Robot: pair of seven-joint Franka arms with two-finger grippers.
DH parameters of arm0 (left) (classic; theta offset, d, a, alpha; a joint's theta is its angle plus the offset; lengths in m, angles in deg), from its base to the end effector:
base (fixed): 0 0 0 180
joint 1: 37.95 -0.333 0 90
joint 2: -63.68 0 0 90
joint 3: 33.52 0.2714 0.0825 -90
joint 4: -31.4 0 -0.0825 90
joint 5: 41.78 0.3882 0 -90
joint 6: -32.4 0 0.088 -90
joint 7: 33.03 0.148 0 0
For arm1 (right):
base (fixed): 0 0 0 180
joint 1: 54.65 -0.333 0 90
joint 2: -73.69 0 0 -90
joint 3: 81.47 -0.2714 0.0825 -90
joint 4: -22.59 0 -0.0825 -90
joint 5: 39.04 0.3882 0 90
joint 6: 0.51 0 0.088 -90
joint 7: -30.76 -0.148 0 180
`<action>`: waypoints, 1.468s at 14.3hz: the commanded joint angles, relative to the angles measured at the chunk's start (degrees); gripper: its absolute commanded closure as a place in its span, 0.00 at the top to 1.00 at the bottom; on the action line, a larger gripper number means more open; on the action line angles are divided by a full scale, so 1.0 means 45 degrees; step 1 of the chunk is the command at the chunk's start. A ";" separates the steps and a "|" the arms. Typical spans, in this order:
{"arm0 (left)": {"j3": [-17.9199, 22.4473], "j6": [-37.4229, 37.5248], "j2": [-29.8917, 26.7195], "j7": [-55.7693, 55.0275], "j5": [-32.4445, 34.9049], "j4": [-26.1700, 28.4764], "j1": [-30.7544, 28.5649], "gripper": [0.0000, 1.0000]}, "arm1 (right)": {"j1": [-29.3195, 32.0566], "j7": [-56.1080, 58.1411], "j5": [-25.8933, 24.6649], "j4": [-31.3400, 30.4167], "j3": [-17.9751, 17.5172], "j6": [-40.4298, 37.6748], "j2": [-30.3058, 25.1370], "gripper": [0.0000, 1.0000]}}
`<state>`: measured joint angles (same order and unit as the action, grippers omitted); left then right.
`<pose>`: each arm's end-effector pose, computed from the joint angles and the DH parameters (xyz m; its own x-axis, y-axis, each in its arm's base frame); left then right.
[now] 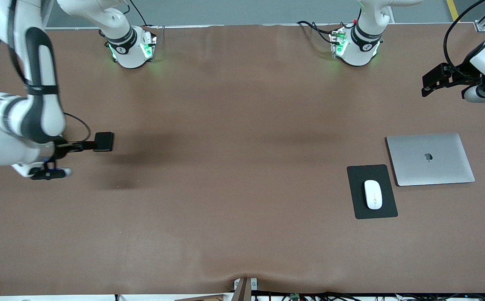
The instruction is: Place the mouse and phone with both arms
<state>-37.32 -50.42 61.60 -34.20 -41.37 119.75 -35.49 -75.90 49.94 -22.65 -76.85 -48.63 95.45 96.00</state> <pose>0.5304 -0.0576 0.5617 0.9944 -0.0874 -0.0600 -0.0882 -0.9960 -0.0108 0.5710 -0.0679 0.2777 0.9392 0.0674 -0.3366 0.0117 -0.9862 -0.1650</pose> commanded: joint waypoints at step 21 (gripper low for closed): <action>-0.0016 -0.0483 0.0306 0.0592 0.0066 0.0055 -0.0117 1.00 | 0.4685 -0.3266 -0.1763 0.5423 -0.5087 -0.5291 -0.3038 1.00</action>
<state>-37.30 -52.16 63.17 -32.81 -41.37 120.30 -35.82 -55.93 38.10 -27.84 -47.88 -68.61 71.08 86.54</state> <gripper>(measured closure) 0.000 0.000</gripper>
